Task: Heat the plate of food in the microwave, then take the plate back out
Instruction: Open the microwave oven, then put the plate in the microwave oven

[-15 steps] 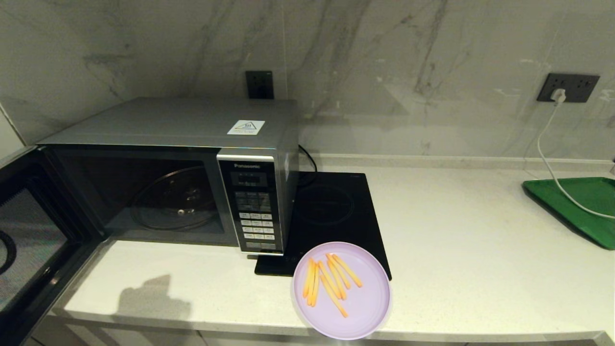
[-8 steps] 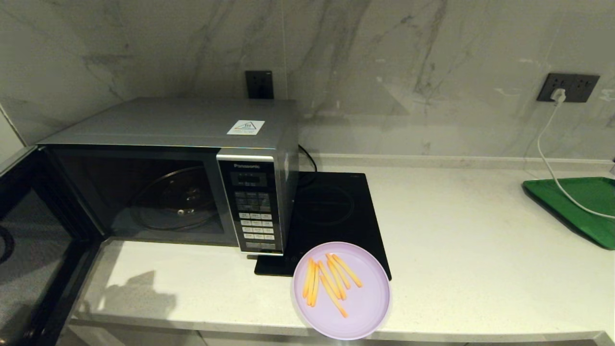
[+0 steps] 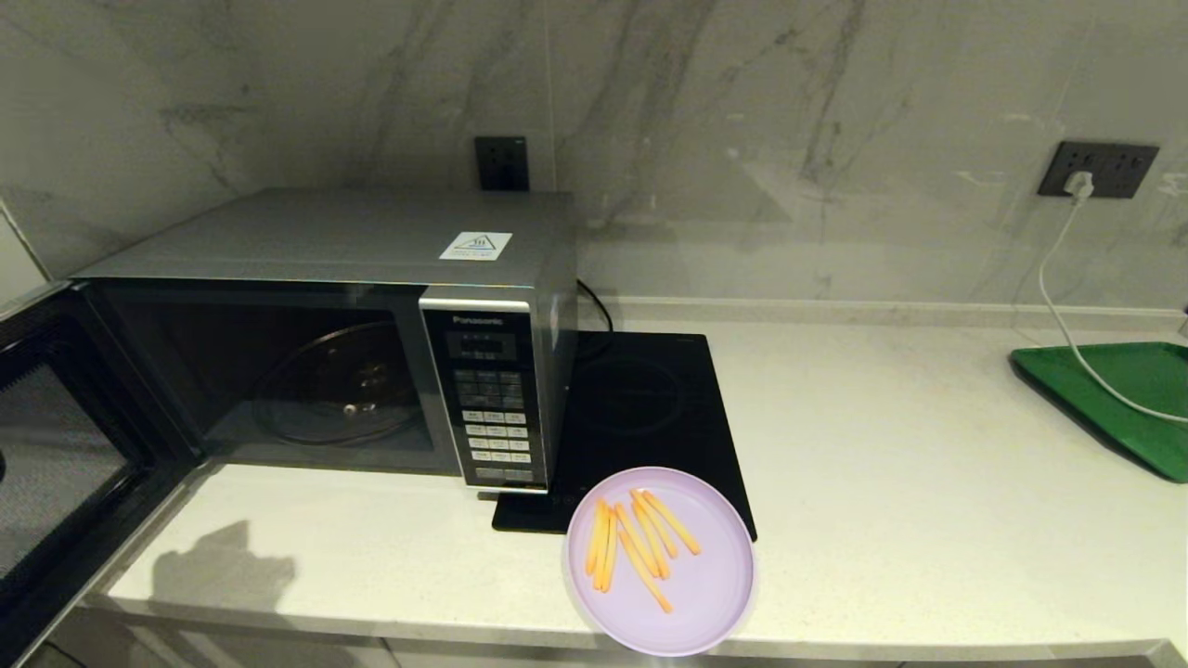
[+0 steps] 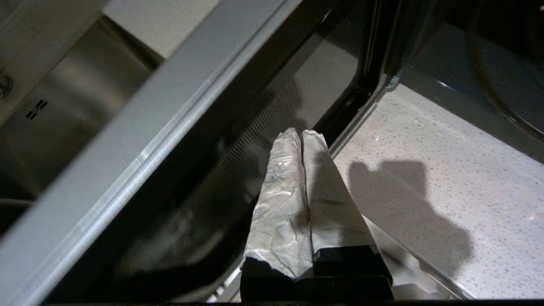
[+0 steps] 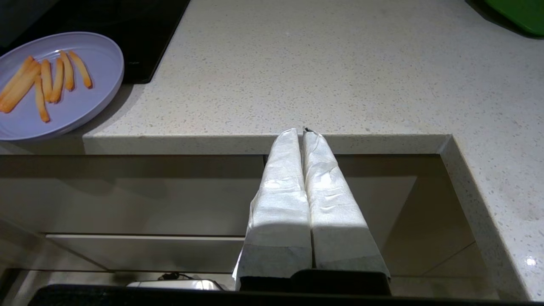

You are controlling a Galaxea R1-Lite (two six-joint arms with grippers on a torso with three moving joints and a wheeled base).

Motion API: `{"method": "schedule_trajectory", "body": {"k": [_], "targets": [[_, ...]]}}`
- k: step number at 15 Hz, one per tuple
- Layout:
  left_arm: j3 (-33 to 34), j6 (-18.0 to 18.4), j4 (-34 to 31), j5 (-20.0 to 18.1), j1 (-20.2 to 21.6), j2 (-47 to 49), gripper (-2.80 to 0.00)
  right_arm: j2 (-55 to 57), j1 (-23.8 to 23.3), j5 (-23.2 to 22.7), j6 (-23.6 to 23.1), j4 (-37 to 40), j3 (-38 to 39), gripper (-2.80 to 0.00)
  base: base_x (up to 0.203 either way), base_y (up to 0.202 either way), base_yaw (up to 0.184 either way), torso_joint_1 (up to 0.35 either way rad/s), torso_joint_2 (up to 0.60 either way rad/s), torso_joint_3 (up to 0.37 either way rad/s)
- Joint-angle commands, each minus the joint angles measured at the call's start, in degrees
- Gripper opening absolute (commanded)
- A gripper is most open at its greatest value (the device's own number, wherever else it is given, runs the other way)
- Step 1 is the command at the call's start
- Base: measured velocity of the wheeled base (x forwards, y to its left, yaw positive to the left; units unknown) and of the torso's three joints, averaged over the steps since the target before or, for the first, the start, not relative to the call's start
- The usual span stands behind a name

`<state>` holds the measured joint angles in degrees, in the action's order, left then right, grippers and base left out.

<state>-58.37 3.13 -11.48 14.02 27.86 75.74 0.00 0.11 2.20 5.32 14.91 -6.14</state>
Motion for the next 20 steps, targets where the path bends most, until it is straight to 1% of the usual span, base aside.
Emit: {"method": "schedule_trajectory", "body": {"k": [1, 10, 13, 17, 18, 20], "targets": [[0.01, 0.03, -0.12, -0.04, 0.44, 0.55, -2.80, 0.00, -0.01, 0.00, 0.05, 0.10, -0.01, -2.80, 0.000, 0.000, 0.000, 0.000, 0.00, 0.000], [-0.08, -0.15, 0.04, -0.04, 1.16, 1.52, -2.80, 0.00, -0.02, 0.00, 0.05, 0.12, -0.01, -2.80, 0.000, 0.000, 0.000, 0.000, 0.00, 0.000], [0.10, -0.14, 1.38, -0.04, 1.49, 2.22, -2.80, 0.00, 0.06, 0.00, 0.05, 0.12, -0.01, -2.80, 0.000, 0.000, 0.000, 0.000, 0.00, 0.000], [0.69, -0.14, 1.38, -0.19, 1.73, 2.22, -2.80, 0.00, 0.05, 0.00, 0.05, 0.12, -0.01, -2.80, 0.000, 0.000, 0.000, 0.000, 0.00, 0.000], [0.74, -0.14, 1.38, -0.47, 1.67, 2.20, -2.80, 0.00, 0.04, 0.00, 0.05, 0.12, -0.01, -2.80, 0.000, 0.000, 0.000, 0.000, 0.00, 0.000], [0.80, -0.23, 1.34, -4.13, 1.67, 1.62, -2.80, 0.00, 0.05, 0.00, 0.05, 0.07, -0.01, -2.80, 0.000, 0.000, 0.000, 0.000, 0.00, 0.000]]}}
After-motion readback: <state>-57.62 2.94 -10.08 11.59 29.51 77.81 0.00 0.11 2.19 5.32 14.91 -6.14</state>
